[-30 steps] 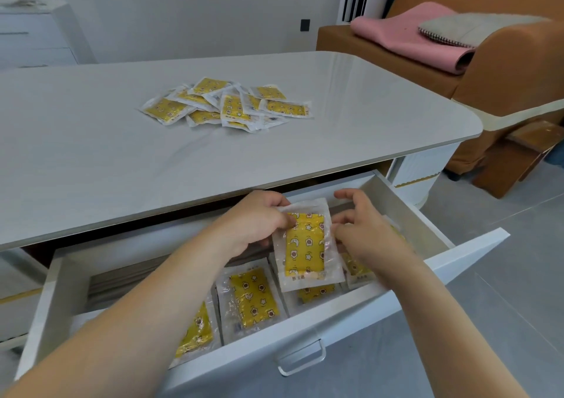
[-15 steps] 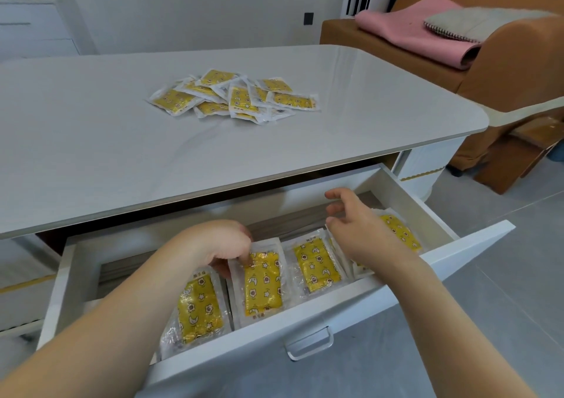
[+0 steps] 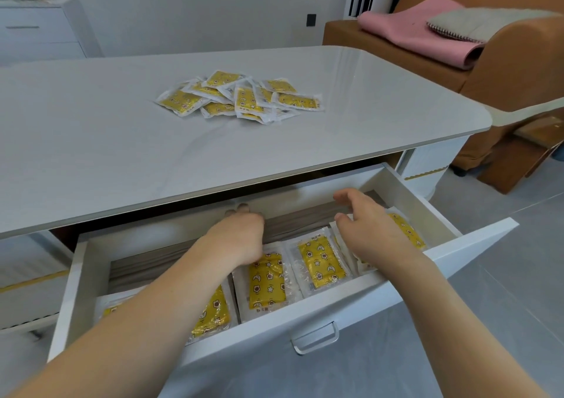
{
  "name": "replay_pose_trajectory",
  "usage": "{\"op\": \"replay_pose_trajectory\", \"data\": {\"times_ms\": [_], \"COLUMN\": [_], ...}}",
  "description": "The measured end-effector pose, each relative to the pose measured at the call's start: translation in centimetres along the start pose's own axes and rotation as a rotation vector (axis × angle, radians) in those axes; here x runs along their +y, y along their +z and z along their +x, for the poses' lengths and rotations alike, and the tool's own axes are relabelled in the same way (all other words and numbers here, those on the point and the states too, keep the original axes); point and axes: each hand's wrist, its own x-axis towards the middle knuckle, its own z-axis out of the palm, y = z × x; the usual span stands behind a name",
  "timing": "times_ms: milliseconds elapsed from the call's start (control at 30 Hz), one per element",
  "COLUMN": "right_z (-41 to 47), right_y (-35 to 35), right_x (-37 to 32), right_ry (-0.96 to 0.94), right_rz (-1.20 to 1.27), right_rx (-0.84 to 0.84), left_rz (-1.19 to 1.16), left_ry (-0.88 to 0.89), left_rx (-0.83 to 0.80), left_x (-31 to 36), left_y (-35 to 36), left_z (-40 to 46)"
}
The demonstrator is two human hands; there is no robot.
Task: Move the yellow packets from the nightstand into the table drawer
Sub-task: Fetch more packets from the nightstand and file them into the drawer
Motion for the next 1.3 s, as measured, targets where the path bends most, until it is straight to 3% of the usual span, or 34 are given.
{"op": "replay_pose_trajectory", "data": {"times_ms": [200, 367, 533, 733, 933, 1067, 1300], "right_z": [-0.1, -0.2, 0.0, -0.4, -2.6, -6.0, -9.7], "right_y": [-2.2, -8.6, -21.3, -41.6, -60.0, -63.6, -61.8], "right_x": [0.3, -0.3, -5.8, -17.8, -33.4, -41.7, -50.6], "right_ry": [0.036, 0.158, 0.226, 0.244, 0.251, 0.211, 0.301], "right_rz": [-0.087, -0.090, -0.119, -0.119, -0.202, -0.320, -0.256], "right_rx": [0.107, 0.131, 0.148, 0.251, 0.285, 0.242, 0.303], "left_rz": [-0.148, -0.242, -0.199, -0.177, -0.085, 0.010, 0.040], "left_ry": [0.274, 0.485, 0.543, 0.606, 0.680, 0.711, 0.695], "left_rx": [0.287, 0.541, 0.536, 0.587, 0.635, 0.642, 0.622], "left_x": [3.6, 8.1, 12.7, 17.9, 18.4, 15.4, 7.4], "left_y": [-4.0, -9.2, -20.3, -43.1, -65.3, -71.2, -75.5], "left_z": [-1.0, 0.7, 1.8, -2.6, -12.5, -18.7, -23.1]}}
